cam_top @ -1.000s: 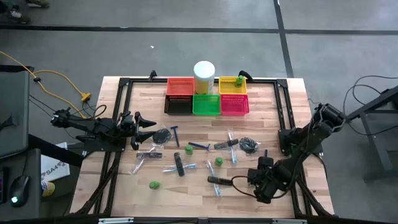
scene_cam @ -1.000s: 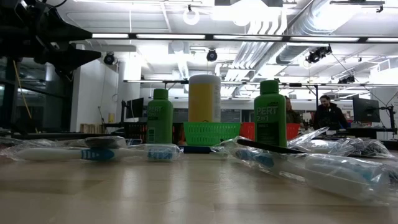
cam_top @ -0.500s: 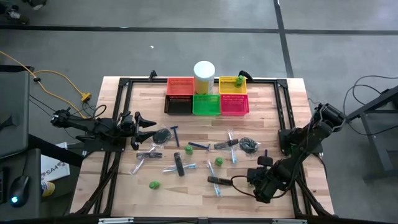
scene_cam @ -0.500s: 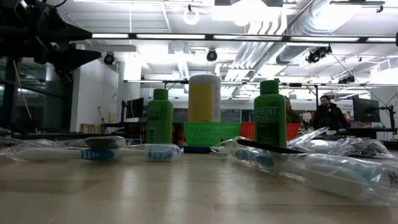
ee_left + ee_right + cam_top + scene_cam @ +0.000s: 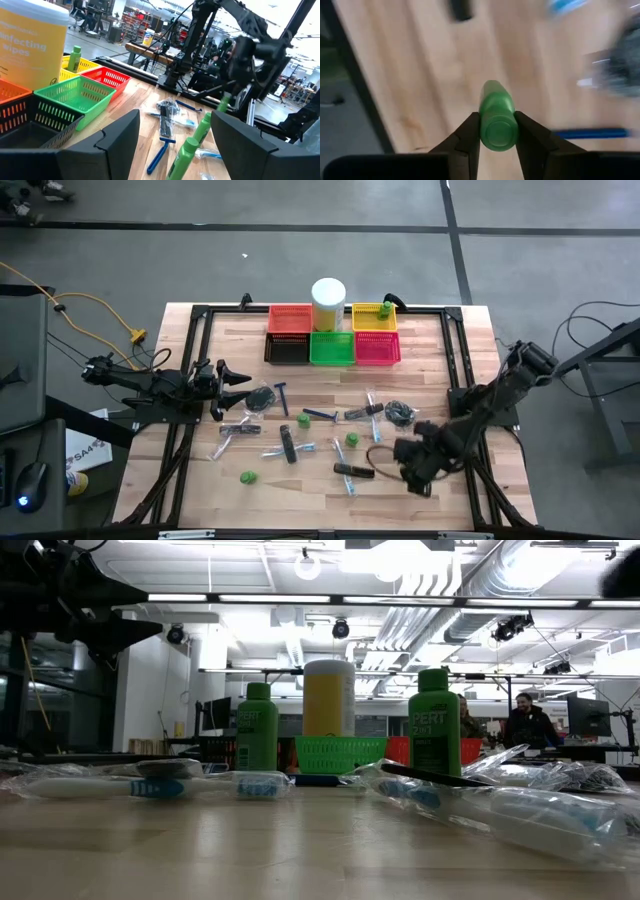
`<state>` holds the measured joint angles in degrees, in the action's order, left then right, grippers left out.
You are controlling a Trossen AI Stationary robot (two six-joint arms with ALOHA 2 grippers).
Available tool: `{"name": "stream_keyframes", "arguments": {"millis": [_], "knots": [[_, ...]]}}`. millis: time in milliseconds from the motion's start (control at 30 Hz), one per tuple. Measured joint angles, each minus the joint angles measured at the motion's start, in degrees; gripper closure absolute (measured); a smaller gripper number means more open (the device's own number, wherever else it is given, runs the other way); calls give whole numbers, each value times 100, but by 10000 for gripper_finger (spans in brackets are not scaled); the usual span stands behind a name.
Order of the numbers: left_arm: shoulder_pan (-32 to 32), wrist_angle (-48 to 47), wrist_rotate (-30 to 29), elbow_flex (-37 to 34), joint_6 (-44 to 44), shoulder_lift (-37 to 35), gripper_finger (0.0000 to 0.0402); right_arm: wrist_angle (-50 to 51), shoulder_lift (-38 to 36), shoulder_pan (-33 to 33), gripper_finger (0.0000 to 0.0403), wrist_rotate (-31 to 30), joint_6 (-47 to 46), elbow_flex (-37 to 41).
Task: Pick & Place Travel size toiletries
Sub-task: Put the green shampoo into the yellow bin
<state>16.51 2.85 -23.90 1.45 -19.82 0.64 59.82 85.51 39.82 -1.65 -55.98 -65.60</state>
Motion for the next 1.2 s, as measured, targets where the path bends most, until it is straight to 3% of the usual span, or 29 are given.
{"name": "stream_keyframes", "arguments": {"millis": [233, 533, 900, 1200], "knots": [[0, 0, -2, 0, -1, 0, 156, 1289, -771, -1237, 315, -482, 908, -592], [0, 0, -4, 0, 1, 2, 156, 1581, -1407, -3679, 315, -884, 2564, -709], [0, 0, -7, 0, -1, 0, 156, 272, -1112, -6476, 309, -395, 5283, -704], [0, 0, -24, 0, 0, 1, 156, -914, -251, -7680, 311, -374, 5794, -704]]}}
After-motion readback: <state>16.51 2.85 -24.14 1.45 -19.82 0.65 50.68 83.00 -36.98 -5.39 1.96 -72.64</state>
